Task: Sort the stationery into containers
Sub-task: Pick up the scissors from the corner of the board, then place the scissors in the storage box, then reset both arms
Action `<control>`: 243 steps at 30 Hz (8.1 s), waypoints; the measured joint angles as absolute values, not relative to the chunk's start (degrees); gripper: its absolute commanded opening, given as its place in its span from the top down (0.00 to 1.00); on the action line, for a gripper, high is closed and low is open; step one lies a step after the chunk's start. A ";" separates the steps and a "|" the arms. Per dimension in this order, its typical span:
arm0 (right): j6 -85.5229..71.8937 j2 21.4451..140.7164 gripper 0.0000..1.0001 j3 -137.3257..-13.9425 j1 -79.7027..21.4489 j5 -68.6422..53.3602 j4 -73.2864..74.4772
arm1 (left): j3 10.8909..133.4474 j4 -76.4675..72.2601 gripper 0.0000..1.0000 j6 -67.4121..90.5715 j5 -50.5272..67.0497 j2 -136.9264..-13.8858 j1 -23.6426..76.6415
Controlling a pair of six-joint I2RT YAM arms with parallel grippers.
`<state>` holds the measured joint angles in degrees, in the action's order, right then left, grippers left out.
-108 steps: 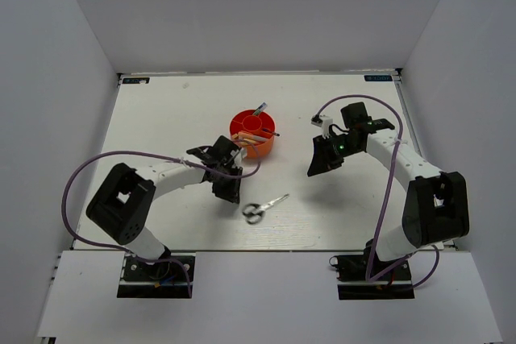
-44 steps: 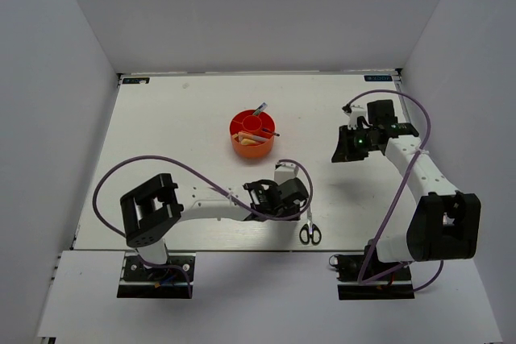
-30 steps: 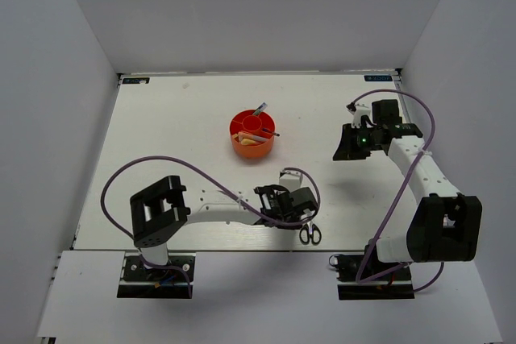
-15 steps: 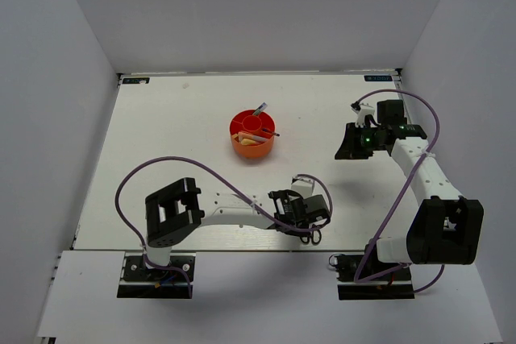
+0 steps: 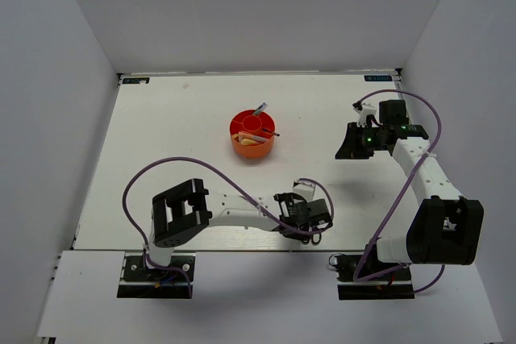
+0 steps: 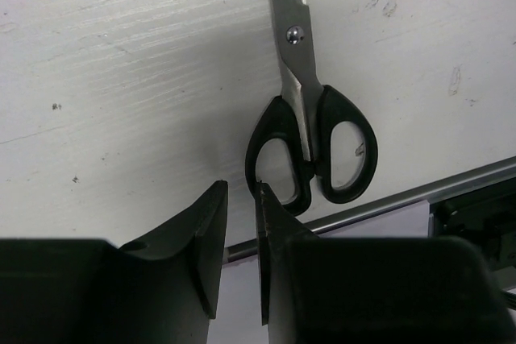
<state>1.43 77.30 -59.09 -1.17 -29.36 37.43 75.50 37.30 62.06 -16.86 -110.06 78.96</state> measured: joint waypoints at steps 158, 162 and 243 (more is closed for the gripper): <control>1.87 78.11 0.50 -58.28 7.29 -43.70 37.58 | 69.04 -12.29 0.77 -94.54 -52.86 -104.79 50.02; 1.85 78.13 0.50 -58.26 7.51 -43.77 37.58 | 68.82 -13.89 0.75 -94.56 -52.84 -104.79 50.72; 3.62 74.37 0.10 -57.10 6.90 -31.55 36.12 | 49.80 44.99 0.00 1.02 -5.65 -53.82 25.96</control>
<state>3.62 74.37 -57.10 6.90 -31.55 36.12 49.80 44.99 1.02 -5.65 -53.82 25.96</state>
